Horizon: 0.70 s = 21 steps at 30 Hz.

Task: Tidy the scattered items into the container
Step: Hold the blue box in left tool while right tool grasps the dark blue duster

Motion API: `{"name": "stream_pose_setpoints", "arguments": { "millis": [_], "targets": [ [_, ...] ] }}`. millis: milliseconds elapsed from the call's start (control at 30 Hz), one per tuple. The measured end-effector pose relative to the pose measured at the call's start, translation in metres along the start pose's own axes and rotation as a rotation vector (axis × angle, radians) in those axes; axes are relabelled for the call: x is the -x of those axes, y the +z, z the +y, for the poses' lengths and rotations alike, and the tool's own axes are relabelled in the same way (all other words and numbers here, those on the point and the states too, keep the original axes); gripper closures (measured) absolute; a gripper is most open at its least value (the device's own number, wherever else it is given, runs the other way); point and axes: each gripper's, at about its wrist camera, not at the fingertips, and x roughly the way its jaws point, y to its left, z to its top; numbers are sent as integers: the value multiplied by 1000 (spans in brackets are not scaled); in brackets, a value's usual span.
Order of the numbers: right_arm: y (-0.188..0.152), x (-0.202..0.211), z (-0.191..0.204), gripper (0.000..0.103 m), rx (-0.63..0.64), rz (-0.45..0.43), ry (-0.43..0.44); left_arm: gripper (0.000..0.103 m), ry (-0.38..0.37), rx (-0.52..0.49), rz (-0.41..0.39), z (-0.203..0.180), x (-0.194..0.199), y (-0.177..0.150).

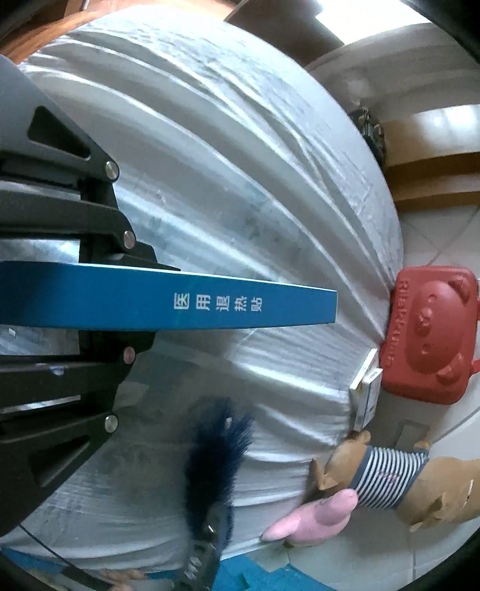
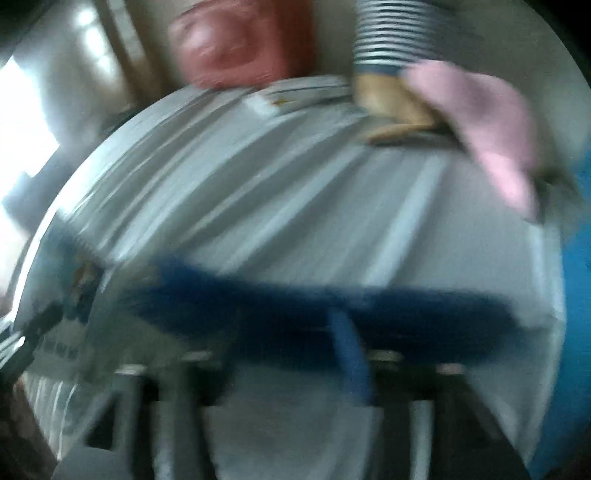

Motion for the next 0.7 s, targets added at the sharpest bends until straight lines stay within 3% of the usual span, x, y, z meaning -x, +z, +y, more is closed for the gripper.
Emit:
{"name": "stream_pose_setpoints", "arguments": {
  "millis": [67,167,267,367,500,600,700],
  "targets": [
    [0,0,-30,21,-102,6,-98,85,-3,-6,-1,-4,-1,-1],
    [-2,-15,-68,21,-248,26,-161,85,-10,-8,-2,-4,0,-1],
    [-2,-37,-80,18,-319,45,-67,85,-1,-3,-6,2,0,-2],
    [9,-53,-35,18,-193,42,26,85,28,15,-8,17,0,-1],
    [23,-72,59,20,-6,47,222,85,62,37,-6,40,0,4],
    [24,-79,115,31,80,75,392,85,90,42,-11,57,5,7],
    [17,-78,139,31,120,88,341,85,91,42,-15,69,7,11]
  ]
}}
